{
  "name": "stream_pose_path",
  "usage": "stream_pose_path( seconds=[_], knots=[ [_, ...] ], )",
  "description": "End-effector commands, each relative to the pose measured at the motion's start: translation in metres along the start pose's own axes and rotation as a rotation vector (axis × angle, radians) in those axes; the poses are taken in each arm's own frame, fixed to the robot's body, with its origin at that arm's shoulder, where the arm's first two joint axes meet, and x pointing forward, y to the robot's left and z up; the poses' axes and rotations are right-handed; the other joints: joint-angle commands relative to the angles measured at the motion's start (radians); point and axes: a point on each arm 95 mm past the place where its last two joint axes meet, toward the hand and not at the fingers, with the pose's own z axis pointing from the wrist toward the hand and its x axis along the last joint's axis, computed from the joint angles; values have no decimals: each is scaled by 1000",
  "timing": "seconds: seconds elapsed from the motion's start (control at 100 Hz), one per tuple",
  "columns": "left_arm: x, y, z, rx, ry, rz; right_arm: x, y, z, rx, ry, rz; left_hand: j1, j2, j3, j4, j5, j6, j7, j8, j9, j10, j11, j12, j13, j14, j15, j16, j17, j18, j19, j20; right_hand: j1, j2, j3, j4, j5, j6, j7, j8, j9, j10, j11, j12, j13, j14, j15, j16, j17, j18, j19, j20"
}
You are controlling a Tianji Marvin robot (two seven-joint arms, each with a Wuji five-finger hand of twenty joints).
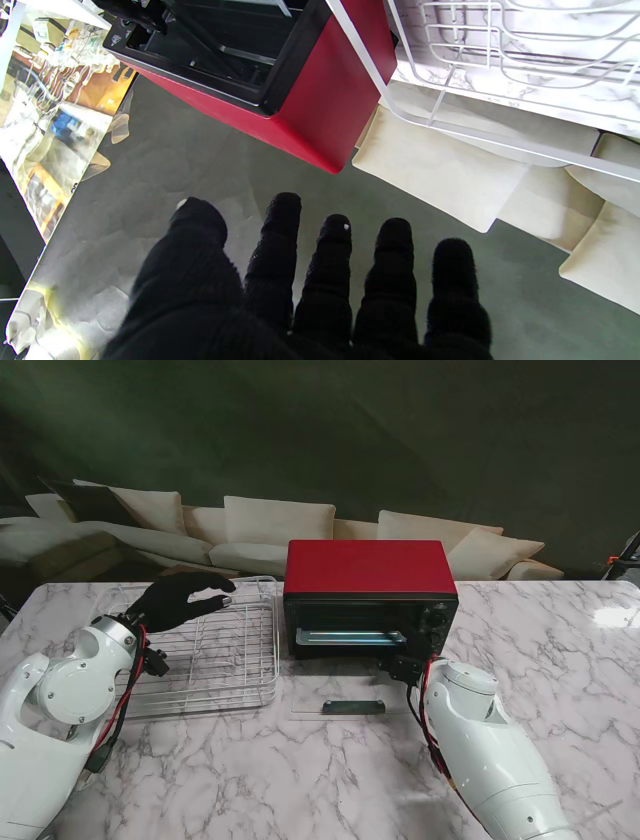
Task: Slide the trays into the oven
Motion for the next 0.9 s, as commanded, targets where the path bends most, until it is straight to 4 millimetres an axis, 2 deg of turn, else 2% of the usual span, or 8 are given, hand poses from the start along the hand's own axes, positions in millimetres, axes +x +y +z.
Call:
stream_pose_path(
  seconds=[0.0,0.19,0.57,0.89],
  knots=[
    [0,2,1,-12,-1,-2,-18,22,-2,-47,-47,8,9,47,-26,-16,25,11,-9,-10,14,6,-3,2,17,5,1,11,-16,23,-29,25,-39,-12,-39,10,-90,-29,-27,-3,-33,-3,-22,-14,-16,3,-7,-12,-98,123,-18,-7],
    [0,1,0,-10,-1,0,-18,29,-13,-48,-47,26,11,46,-25,-15,25,11,-9,-10,13,7,-3,2,17,5,1,11,-16,24,-29,25,-55,9,-80,12,-99,-1,-55,-10,-40,15,-21,-18,-26,15,-5,-10,-105,121,-22,-6],
    [0,2,1,-13,-2,-2,-21,44,-30,-65,-44,28,9,46,-26,-16,25,10,-10,-10,13,7,-3,2,16,5,0,11,-16,24,-29,24,-63,52,-148,21,-107,21,-104,-17,-60,25,-36,-28,-46,22,-16,-11,-121,118,-32,-10],
    [-1,2,0,-8,-4,-3,-19,56,-57,-92,-44,-45,10,47,-26,-16,26,10,-9,-11,14,8,-3,2,17,6,1,11,-16,24,-28,25,-45,111,-235,37,-82,35,-147,-9,-57,40,-55,-35,-62,35,-37,-17,-155,114,-54,-15]
  ],
)
